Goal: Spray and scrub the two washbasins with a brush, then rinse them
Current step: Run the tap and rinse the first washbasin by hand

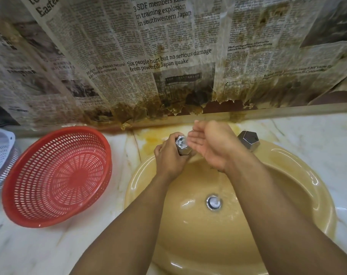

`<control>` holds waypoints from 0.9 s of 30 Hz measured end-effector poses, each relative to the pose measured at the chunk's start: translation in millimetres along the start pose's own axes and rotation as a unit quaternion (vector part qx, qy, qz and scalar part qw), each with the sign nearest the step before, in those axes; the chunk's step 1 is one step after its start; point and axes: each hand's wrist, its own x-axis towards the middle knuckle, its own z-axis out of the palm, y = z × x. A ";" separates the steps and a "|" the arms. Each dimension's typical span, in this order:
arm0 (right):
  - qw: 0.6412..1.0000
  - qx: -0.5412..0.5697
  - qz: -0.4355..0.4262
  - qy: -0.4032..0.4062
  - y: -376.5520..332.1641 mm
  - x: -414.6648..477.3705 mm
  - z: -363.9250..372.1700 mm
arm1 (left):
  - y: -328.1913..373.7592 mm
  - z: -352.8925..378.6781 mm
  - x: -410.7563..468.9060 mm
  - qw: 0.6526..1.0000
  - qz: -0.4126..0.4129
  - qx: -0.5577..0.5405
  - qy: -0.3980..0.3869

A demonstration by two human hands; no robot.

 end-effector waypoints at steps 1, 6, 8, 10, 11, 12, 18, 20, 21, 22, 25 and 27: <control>1.000 -0.002 -0.012 0.008 2.6 -1.0 -3.0 | -2.0 -2.5 -0.1 1.000 0.012 0.019 -0.002; 0.980 0.091 -0.078 0.158 28.5 -21.0 -58.1 | -11.0 -5.6 -1.6 0.972 -0.012 0.229 -0.048; 0.968 0.108 -0.039 0.222 50.9 -26.0 -87.9 | -11.8 -4.9 -3.1 0.958 -0.002 0.277 -0.074; 0.962 0.161 0.032 0.216 76.9 -25.6 -109.2 | -12.8 -7.5 -7.7 0.957 0.005 0.280 -0.078; 0.957 0.204 0.070 0.195 87.9 -23.7 -116.3 | -14.6 -9.5 -11.0 0.956 0.015 0.284 -0.077; 0.949 0.247 0.100 0.170 95.7 -21.3 -119.7 | -17.3 -12.2 -14.8 0.953 0.026 0.293 -0.079; 0.896 0.415 0.141 0.072 113.8 -0.2 -79.8 | -39.9 -33.0 -31.9 0.925 0.078 0.355 -0.113; 0.900 0.408 0.149 0.026 119.2 4.1 -52.1 | -52.0 -40.8 -41.4 0.917 0.099 0.370 -0.113; 0.900 0.411 0.147 0.004 118.7 5.5 -38.2 | -57.7 -44.9 -47.5 0.916 0.101 0.370 -0.114; 0.900 0.413 0.138 -0.010 115.9 7.6 -25.0 | -61.9 -48.7 -54.0 0.918 0.096 0.366 -0.115; 0.910 0.401 0.103 -0.004 105.3 11.6 0.8 | -65.8 -56.5 -75.9 0.931 0.062 0.346 -0.099; 0.915 0.393 0.090 0.021 106.1 9.1 0.6 | -66.7 -57.2 -91.0 0.938 0.038 0.335 -0.079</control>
